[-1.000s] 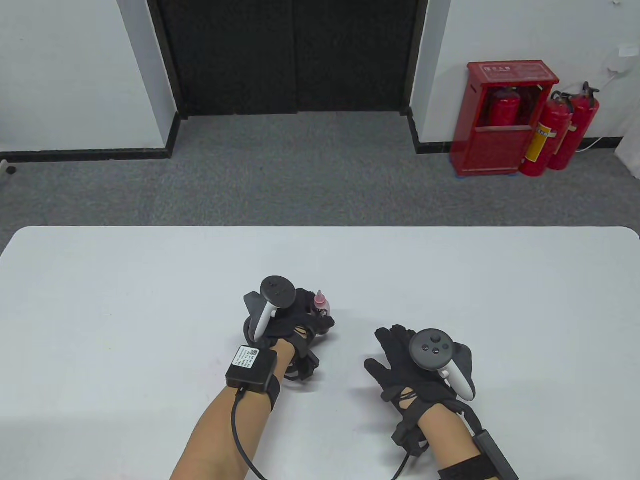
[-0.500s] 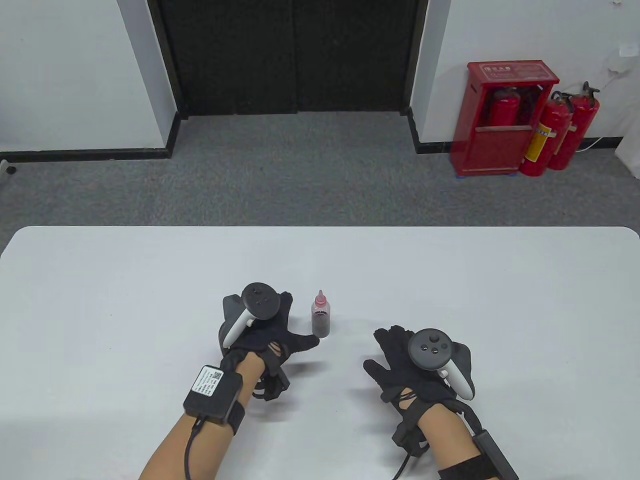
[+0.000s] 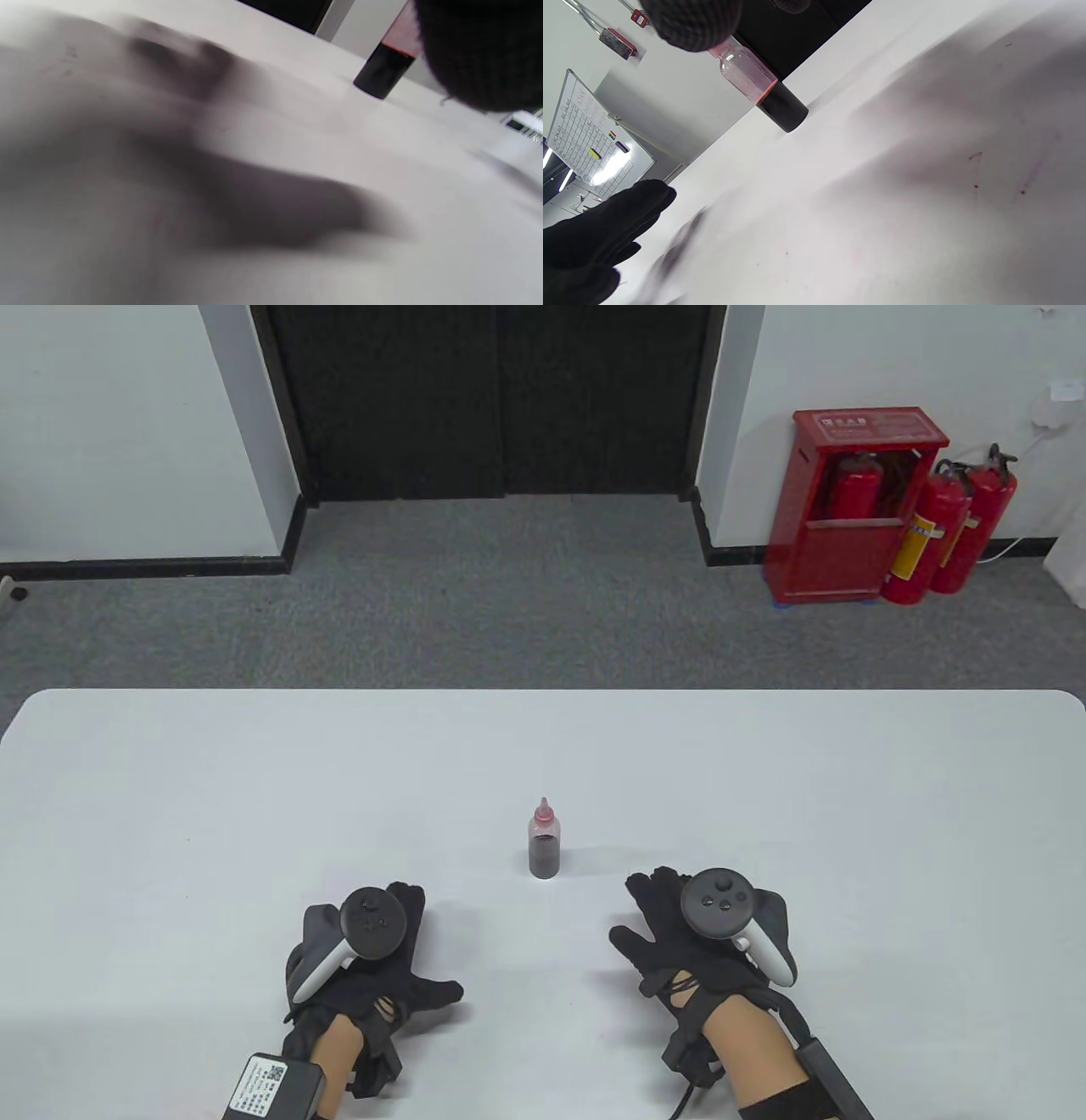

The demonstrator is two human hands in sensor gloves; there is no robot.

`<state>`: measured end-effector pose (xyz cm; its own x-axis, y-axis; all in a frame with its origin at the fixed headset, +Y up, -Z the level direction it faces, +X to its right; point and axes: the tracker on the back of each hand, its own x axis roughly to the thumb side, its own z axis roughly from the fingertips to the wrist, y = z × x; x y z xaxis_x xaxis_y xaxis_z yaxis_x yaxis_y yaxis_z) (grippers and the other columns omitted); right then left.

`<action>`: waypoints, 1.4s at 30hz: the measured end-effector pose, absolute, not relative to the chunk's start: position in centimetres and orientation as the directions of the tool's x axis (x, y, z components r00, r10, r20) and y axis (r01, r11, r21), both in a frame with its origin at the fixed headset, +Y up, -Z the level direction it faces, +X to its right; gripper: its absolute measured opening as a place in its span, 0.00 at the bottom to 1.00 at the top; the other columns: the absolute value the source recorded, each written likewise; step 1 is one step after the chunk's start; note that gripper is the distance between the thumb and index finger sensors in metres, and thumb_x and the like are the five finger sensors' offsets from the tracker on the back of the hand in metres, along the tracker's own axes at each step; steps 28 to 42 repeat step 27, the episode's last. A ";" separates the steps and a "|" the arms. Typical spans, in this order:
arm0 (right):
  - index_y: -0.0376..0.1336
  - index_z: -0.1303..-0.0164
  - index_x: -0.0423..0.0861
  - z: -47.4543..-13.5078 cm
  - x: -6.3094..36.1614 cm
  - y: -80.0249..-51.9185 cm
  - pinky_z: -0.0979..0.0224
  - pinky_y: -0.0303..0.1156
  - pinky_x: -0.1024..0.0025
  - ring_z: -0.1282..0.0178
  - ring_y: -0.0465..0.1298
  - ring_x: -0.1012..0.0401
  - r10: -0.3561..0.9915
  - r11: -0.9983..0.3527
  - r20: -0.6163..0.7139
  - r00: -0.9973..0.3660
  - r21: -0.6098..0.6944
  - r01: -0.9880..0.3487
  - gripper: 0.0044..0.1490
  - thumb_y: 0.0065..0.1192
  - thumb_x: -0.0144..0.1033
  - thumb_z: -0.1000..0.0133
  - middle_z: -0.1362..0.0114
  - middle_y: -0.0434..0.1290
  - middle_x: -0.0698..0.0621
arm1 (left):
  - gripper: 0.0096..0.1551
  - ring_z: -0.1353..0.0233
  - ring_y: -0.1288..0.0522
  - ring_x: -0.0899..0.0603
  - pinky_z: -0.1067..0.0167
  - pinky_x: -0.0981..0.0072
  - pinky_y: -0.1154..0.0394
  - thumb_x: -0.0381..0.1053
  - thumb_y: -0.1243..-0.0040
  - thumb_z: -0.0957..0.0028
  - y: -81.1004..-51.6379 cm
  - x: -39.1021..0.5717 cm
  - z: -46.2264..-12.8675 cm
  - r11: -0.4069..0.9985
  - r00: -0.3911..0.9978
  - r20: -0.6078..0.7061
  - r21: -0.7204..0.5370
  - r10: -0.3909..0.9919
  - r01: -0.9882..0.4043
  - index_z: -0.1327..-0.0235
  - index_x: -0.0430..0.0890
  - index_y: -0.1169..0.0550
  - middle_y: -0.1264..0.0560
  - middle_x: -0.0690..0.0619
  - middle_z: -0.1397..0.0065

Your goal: Close soy sauce bottle by twisting cap

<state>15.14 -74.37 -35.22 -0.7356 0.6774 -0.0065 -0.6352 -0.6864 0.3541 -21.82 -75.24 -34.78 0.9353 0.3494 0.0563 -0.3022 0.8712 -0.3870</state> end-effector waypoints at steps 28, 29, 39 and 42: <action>0.41 0.16 0.54 -34.8 14.0 -75.0 0.26 0.43 0.26 0.14 0.35 0.37 0.603 -0.728 -0.008 -0.797 0.404 -0.555 0.53 0.53 0.60 0.49 0.10 0.30 0.43 | 0.72 0.13 0.57 0.28 0.29 0.26 0.53 0.76 0.31 0.70 -73.2 -22.6 -33.4 0.919 0.943 0.083 -0.267 0.323 -0.291 0.18 0.51 0.52 0.53 0.49 0.10; 0.41 0.16 0.54 -34.8 14.0 -75.0 0.26 0.43 0.26 0.14 0.35 0.37 0.603 -0.728 -0.008 -0.797 0.404 -0.555 0.53 0.53 0.60 0.49 0.10 0.30 0.43 | 0.72 0.13 0.57 0.28 0.29 0.26 0.53 0.76 0.31 0.70 -73.2 -22.6 -33.4 0.919 0.943 0.083 -0.267 0.323 -0.291 0.18 0.51 0.52 0.53 0.49 0.10; 0.41 0.16 0.54 -34.8 14.0 -75.0 0.26 0.43 0.26 0.14 0.35 0.37 0.603 -0.728 -0.008 -0.797 0.404 -0.555 0.53 0.53 0.60 0.49 0.10 0.30 0.43 | 0.72 0.13 0.57 0.28 0.29 0.26 0.53 0.76 0.31 0.70 -73.2 -22.6 -33.4 0.919 0.943 0.083 -0.267 0.323 -0.291 0.18 0.51 0.52 0.53 0.49 0.10; 0.41 0.16 0.54 -34.8 14.0 -75.0 0.26 0.43 0.26 0.14 0.35 0.37 0.603 -0.728 -0.008 -0.797 0.404 -0.555 0.53 0.53 0.60 0.49 0.10 0.30 0.43 | 0.72 0.13 0.57 0.28 0.29 0.26 0.53 0.76 0.31 0.70 -73.2 -22.6 -33.4 0.919 0.943 0.083 -0.267 0.323 -0.291 0.18 0.51 0.52 0.53 0.49 0.10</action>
